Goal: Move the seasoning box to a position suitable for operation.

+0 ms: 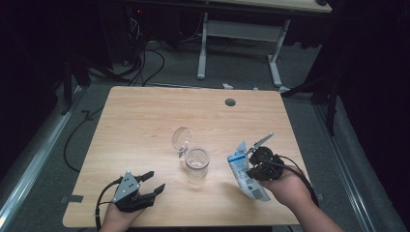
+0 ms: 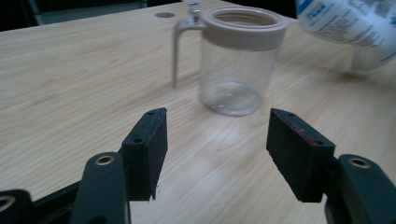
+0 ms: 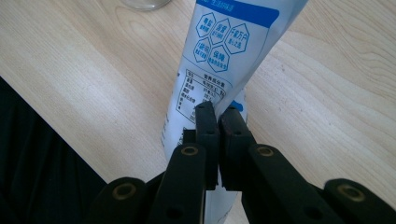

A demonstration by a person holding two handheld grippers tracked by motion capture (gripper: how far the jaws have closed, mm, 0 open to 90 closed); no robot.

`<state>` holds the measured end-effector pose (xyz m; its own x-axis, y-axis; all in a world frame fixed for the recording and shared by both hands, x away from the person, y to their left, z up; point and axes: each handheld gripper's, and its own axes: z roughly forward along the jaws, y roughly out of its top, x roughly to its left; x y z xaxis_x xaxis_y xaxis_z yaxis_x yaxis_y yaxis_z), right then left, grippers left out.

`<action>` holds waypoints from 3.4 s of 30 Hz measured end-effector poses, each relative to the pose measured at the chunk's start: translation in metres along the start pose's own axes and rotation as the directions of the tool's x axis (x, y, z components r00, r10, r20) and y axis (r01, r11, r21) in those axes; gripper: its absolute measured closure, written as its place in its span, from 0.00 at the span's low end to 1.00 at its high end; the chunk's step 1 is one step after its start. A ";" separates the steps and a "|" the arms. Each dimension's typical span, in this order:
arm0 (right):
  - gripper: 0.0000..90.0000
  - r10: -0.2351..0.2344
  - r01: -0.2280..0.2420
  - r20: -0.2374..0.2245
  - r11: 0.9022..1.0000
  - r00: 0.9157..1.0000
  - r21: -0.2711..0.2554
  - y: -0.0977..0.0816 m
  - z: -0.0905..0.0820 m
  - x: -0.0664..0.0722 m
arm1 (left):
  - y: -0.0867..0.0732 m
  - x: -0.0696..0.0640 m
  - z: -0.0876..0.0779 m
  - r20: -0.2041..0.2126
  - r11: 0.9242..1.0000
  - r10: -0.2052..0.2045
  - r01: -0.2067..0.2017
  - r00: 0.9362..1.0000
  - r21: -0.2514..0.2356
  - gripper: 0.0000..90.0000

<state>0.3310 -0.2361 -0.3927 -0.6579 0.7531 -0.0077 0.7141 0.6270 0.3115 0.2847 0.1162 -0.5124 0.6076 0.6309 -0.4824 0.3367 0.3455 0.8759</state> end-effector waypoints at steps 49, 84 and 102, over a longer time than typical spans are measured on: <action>0.99 -0.041 0.042 -0.008 0.993 0.999 0.114 0.038 -0.020 0.033 | -0.045 -0.086 0.077 0.272 0.988 -0.024 -0.019 0.962 0.156 0.38; 0.99 -0.099 0.104 -0.066 0.992 0.993 0.079 0.066 -0.016 0.065 | -0.068 -0.115 0.098 0.290 0.983 -0.057 0.003 0.955 0.185 0.33; 0.99 -0.104 0.110 -0.082 0.992 0.991 0.067 0.074 -0.015 0.068 | -0.068 -0.120 0.098 0.269 0.990 -0.035 -0.004 0.963 0.143 0.53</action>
<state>0.3362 -0.1414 -0.3561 -0.7462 0.6647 0.0381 0.6518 0.7178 0.2447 0.2595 -0.0515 -0.5146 0.7665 0.4088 -0.4953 0.4333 0.2400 0.8687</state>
